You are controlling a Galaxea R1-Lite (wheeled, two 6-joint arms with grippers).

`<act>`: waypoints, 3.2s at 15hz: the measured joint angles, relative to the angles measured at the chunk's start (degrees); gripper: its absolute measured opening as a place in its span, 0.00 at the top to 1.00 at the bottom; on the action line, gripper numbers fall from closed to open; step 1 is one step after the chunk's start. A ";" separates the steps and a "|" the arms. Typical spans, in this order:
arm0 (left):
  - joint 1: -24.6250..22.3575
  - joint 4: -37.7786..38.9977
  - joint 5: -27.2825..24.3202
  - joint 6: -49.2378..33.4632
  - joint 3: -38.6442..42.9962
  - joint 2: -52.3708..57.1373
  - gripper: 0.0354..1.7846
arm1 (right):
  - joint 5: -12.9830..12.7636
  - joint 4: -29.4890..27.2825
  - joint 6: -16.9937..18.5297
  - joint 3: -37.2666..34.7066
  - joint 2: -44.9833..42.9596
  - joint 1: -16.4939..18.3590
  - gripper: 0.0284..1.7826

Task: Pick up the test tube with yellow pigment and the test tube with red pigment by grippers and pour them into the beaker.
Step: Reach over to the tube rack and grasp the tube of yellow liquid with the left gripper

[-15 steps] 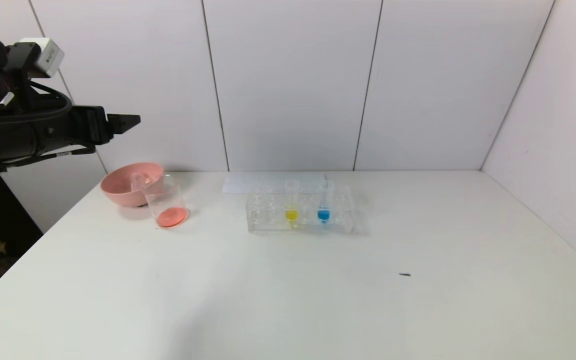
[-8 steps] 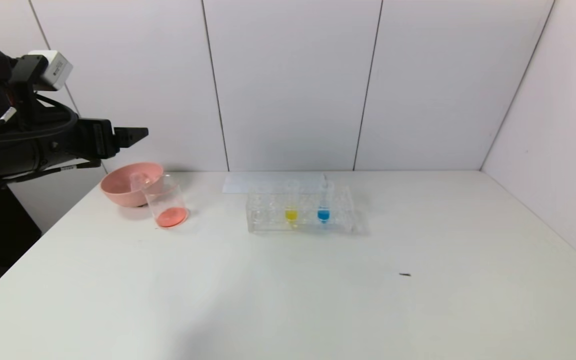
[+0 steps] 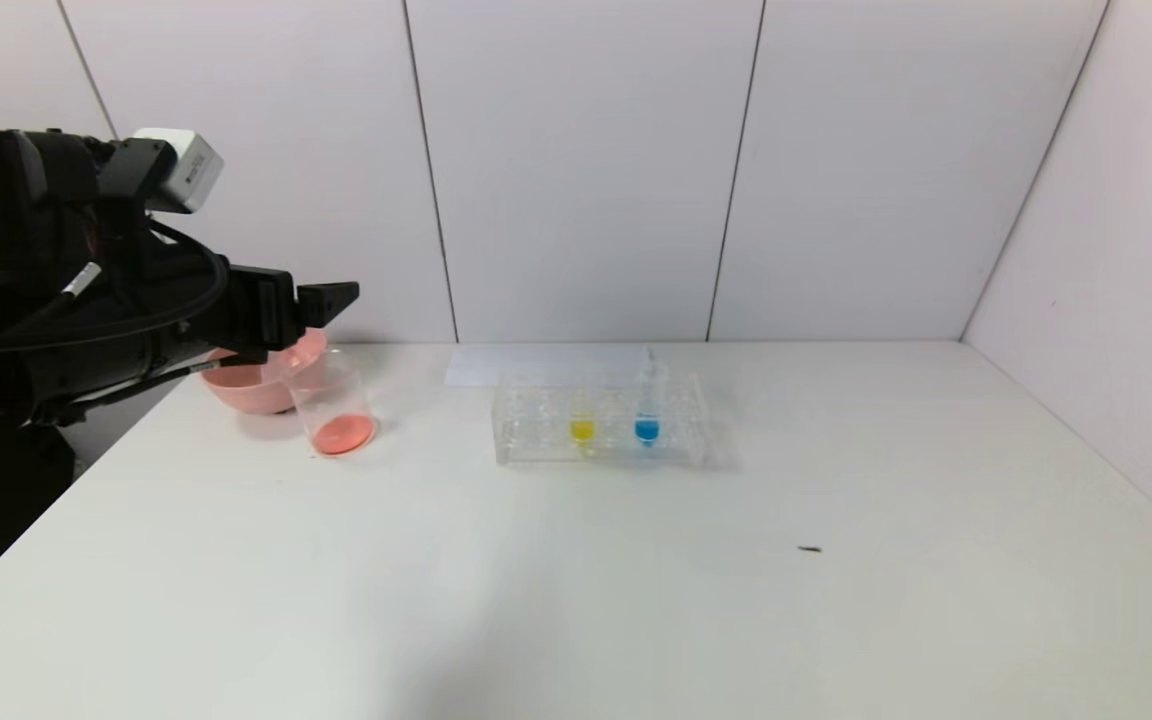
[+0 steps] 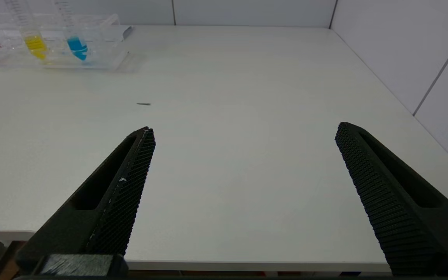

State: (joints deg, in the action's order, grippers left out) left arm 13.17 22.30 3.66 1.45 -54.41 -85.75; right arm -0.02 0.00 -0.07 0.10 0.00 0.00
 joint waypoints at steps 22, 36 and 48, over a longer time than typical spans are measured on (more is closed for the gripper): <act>17.64 16.15 7.31 -6.99 5.51 -11.72 0.01 | 0.02 0.00 0.02 0.00 0.00 0.00 0.05; 24.37 29.14 12.26 -7.70 6.78 -21.38 0.01 | 0.02 0.00 0.02 0.00 0.00 0.00 0.05; 26.55 32.79 14.81 -7.53 0.28 -31.23 0.01 | 0.02 0.00 0.02 0.00 0.00 0.00 0.05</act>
State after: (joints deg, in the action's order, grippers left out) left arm 39.72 55.09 18.47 -6.08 -54.13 -116.98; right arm 0.00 0.00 -0.05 0.10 0.00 0.00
